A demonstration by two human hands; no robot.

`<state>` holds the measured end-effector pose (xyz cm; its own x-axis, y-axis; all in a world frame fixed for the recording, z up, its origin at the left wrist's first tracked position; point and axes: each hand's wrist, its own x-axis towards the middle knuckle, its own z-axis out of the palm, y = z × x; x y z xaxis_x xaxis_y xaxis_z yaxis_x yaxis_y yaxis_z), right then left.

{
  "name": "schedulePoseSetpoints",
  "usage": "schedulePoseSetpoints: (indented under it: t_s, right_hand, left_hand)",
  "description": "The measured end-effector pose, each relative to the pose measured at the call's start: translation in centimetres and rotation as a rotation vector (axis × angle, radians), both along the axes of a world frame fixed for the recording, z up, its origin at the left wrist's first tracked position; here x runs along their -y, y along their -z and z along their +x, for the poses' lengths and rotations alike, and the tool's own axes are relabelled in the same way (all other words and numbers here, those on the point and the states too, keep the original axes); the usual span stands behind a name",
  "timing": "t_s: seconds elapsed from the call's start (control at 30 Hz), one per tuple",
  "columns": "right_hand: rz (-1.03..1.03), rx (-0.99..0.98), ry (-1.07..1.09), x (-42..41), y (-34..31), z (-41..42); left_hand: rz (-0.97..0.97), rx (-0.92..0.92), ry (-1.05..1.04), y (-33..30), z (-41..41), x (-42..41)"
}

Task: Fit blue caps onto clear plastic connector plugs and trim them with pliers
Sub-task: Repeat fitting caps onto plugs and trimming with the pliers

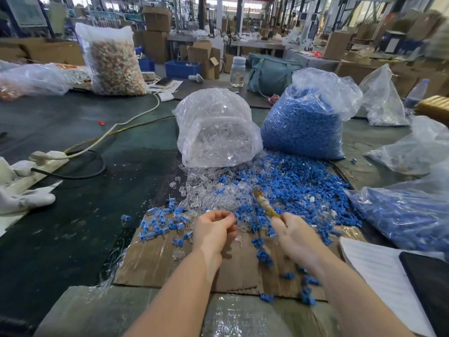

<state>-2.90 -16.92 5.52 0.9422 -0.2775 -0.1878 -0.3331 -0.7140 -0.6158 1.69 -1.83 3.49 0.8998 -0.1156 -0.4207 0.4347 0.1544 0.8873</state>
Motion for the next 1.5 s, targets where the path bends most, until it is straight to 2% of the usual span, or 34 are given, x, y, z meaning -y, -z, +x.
schedulePoseSetpoints:
  t_s: [0.1,0.4,0.83,1.13,1.37,1.5]
  right_hand:
    - [0.327,-0.082,-0.003,-1.0,-0.8,-0.3]
    - [0.541,-0.238,-0.045,-2.0,-1.3,-1.1]
    - [0.566,-0.304,0.007,-2.3,-0.9,-0.7]
    - [0.552,-0.311,-0.026,-2.3,-0.9,-1.0]
    - [0.561,-0.296,-0.072,-2.4,-1.2,-1.4]
    - [0.564,-0.296,-0.107,-2.5,-1.4,-1.4]
  left_hand:
    - [-0.04,-0.005,-0.059,-0.5,0.9,-0.1]
    - [-0.051,-0.005,-0.142,-1.4,2.2,-0.1]
    - [0.012,-0.005,-0.181,-1.2,2.7,0.1]
    - [0.03,0.007,-0.169,-1.2,2.6,0.0]
    - [0.133,0.077,-0.132,-1.2,2.3,-0.2]
    - [0.081,0.037,-0.14,-1.2,2.2,-0.1]
